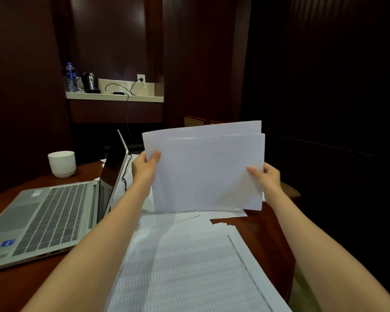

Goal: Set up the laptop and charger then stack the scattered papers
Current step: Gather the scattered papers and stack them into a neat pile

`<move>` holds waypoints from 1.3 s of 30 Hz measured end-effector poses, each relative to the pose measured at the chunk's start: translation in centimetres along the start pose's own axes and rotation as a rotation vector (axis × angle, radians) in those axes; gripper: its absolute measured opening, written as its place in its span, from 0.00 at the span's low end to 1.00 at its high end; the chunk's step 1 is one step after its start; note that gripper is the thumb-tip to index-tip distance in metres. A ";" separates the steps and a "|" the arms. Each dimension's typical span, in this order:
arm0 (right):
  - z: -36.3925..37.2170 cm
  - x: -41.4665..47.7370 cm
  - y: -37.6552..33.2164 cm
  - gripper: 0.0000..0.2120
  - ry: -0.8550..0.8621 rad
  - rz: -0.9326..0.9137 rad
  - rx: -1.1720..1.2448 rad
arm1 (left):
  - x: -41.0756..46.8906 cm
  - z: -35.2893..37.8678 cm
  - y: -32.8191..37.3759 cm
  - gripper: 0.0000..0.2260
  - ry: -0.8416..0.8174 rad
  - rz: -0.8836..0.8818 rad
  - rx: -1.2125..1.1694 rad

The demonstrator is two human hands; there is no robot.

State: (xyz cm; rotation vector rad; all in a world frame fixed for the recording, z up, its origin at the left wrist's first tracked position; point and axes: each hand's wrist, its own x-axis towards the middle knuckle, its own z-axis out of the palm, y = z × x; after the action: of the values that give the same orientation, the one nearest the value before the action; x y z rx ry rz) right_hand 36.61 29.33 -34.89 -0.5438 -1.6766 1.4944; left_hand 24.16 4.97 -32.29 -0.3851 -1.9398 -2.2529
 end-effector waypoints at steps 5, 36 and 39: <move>-0.3 -1.0 1.5 0.18 -0.023 0.042 0.003 | -1.6 -0.5 -1.3 0.18 -0.140 -0.041 0.070; -2.0 -1.0 -1.4 0.15 -0.064 0.183 -0.063 | -2.1 3.4 3.0 0.44 -0.248 0.714 1.418; -2.3 -1.7 -1.3 0.15 -0.121 0.209 -0.082 | -2.6 4.1 3.4 0.42 -0.359 0.701 1.425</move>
State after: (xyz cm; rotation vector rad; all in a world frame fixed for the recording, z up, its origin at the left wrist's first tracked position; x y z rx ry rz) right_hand 39.69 29.18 -34.21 -0.7029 -1.8263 1.6406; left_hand 28.01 8.38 -29.27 -0.9862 -2.4123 -0.1640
